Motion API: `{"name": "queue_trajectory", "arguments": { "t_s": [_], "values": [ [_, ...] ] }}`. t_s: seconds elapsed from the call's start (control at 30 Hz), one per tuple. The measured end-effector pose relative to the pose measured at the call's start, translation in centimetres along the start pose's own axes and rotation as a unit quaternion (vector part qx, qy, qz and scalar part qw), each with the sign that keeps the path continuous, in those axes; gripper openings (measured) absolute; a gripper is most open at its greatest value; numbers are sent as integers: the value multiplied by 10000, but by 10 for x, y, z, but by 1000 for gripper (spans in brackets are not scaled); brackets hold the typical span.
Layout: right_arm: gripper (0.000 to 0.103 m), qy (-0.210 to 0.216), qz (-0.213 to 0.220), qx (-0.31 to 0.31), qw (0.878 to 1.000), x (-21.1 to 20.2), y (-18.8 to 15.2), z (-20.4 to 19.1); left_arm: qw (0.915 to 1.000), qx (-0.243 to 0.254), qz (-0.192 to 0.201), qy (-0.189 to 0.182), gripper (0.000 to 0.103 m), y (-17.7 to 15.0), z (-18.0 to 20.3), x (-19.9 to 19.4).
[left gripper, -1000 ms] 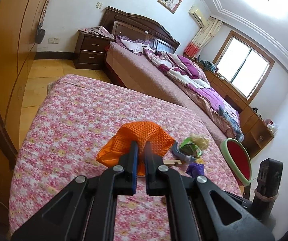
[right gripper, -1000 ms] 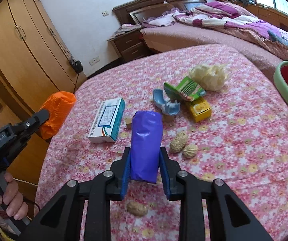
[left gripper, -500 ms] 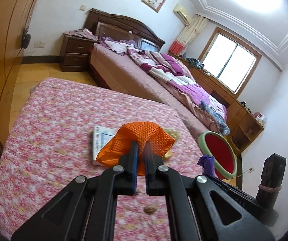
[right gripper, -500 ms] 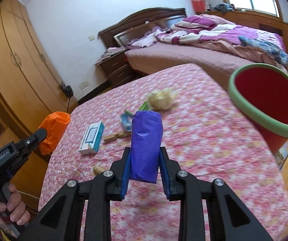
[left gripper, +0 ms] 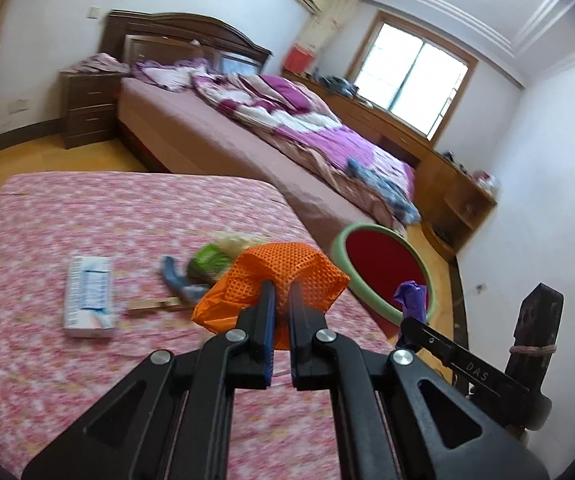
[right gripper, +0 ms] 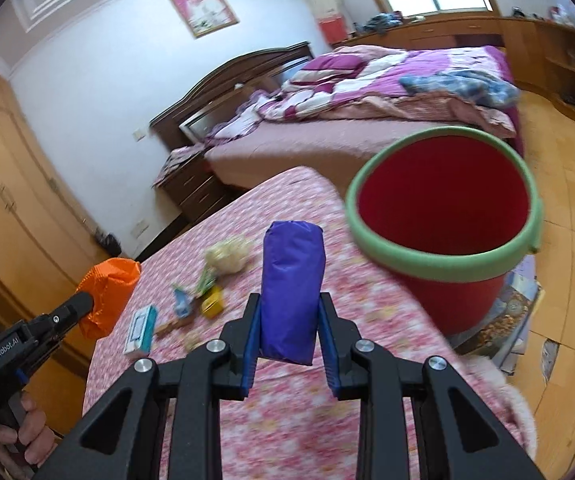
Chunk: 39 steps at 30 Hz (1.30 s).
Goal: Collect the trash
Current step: 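Carry the orange net and purple bag over the red bucket, then open both tools to drop the orange net and purple bag into the bucket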
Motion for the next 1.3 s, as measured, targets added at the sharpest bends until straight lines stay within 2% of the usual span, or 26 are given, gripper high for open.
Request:
{"name": "queue_trajectory", "arguments": {
  "t_s": [0.47, 0.57, 0.77, 1.07, 1.17, 1.3],
  "values": [
    [29, -306, 405, 370, 9980, -20, 38, 87, 9945, 914, -380, -335, 4, 9, 119, 82],
    [29, -348, 437, 456, 9974, -17, 43, 102, 9932, 1076, -309, -320, 4, 7, 137, 102],
    [29, -459, 518, 773, 9946, -11, 48, 137, 9912, 1141, -505, -435, 4, 0, 164, 144],
    [33, -619, 547, 1045, 9911, -1, 51, 172, 9874, 1330, -596, -622, 5, -11, 189, 174],
    [37, -620, 538, 1093, 9906, 1, 50, 176, 9866, 1246, -745, -745, 14, -12, 190, 178],
    [51, -496, 571, 1318, 9884, 2, 51, 177, 9877, 989, -797, -914, 15, -10, 186, 176]
  ]
}}
Point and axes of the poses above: each gripper's, at about its wrist camera, not at the fingertips, and x roughly the way its jaws point, z to its right, y to its top, the point moved 10 cm from there along x, roughly the way its jaws point, and after that the axes turned 9 degrees about y, right-handed, at the moved point
